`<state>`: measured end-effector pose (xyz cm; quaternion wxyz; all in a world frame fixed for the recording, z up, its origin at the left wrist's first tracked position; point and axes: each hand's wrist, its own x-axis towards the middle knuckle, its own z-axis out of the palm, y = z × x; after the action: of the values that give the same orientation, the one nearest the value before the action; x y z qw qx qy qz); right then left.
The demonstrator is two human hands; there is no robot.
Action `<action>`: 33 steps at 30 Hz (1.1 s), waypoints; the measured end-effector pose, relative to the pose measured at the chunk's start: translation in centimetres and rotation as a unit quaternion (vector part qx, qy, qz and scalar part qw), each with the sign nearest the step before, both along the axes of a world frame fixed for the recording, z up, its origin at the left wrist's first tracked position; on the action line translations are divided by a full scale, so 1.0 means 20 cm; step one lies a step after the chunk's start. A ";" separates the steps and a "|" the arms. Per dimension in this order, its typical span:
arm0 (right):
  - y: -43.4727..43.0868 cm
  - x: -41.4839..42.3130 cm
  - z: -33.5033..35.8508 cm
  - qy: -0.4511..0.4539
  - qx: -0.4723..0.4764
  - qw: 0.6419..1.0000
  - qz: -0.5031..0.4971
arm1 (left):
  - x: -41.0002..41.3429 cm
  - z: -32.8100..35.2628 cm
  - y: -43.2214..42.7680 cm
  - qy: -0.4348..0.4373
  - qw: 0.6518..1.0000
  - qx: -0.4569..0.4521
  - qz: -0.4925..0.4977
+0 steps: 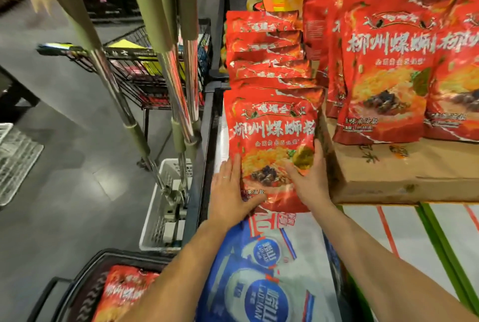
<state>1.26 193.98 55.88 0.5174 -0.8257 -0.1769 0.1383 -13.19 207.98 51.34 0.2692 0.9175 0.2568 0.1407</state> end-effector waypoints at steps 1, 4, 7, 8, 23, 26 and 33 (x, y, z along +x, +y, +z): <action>-0.02 -0.02 0.00 -0.035 -0.035 0.999 -0.012 | -0.01 -0.01 -0.01 -0.006 1.000 0.006 0.000; -0.09 -0.12 0.02 -0.308 -0.110 0.945 -0.001 | -0.07 -0.02 -0.06 -0.044 0.999 0.020 0.011; -0.12 -0.16 -0.09 -0.423 -0.155 0.885 0.117 | -0.08 -0.07 -0.10 -0.054 0.996 0.069 -0.028; -0.11 -0.15 -0.12 -0.420 -0.172 0.881 0.133 | -0.05 -0.07 -0.10 -0.054 0.994 0.080 -0.044; 0.00 -0.05 -0.25 -0.386 -0.279 0.873 0.106 | 0.11 -0.15 0.00 -0.011 0.988 0.145 -0.058; -0.02 -0.08 -0.17 -0.364 -0.297 0.874 0.122 | 0.06 -0.06 -0.04 0.028 0.988 0.149 -0.032; -0.22 -0.19 0.17 -0.288 -0.240 0.920 0.111 | -0.09 0.31 -0.21 0.063 0.979 0.188 0.041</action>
<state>-2.52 189.61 59.22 0.2117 -0.9045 -0.3700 -0.0111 -15.02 203.68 57.58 0.0698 0.9474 0.2794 0.1394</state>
